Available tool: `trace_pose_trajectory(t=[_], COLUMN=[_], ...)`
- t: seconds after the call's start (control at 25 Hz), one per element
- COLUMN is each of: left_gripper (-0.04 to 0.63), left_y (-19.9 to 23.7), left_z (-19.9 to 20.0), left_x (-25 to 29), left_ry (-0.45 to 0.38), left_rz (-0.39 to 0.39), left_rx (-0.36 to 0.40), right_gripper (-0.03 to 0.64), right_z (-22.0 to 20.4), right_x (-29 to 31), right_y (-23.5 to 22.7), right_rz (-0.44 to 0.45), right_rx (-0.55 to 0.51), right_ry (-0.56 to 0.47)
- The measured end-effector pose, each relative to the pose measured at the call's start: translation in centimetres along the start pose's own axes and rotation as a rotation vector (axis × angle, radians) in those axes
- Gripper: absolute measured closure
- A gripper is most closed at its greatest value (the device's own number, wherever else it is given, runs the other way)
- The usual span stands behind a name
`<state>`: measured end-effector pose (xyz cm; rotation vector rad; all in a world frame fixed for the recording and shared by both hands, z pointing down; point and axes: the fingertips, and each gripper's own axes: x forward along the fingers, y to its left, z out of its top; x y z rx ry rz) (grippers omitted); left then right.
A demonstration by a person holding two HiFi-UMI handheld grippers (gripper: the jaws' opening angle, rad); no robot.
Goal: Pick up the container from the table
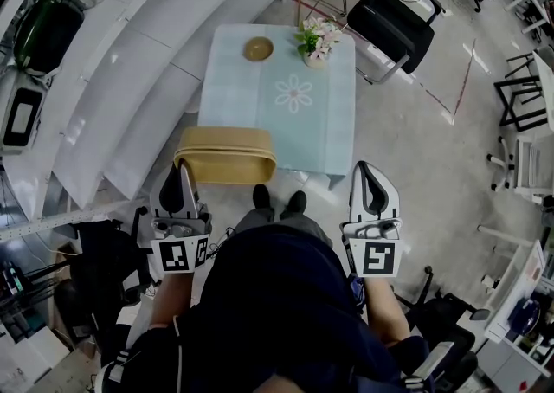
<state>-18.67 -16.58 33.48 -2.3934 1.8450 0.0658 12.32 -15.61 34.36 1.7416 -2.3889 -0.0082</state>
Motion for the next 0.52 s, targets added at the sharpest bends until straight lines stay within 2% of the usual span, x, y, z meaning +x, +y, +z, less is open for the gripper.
trace_pose_trajectory(t=[0.52], left_gripper=[0.577], left_y=[-0.54], left_z=[-0.54], left_x=[0.56], left_ry=[0.012], left_rz=[-0.008], left_rx=[-0.003], right_gripper=[0.621], right_z=[-0.79], right_x=[1.07], right_y=[-0.01], right_rz=[0.020], right_rx=[0.006], right_ry=[-0.001])
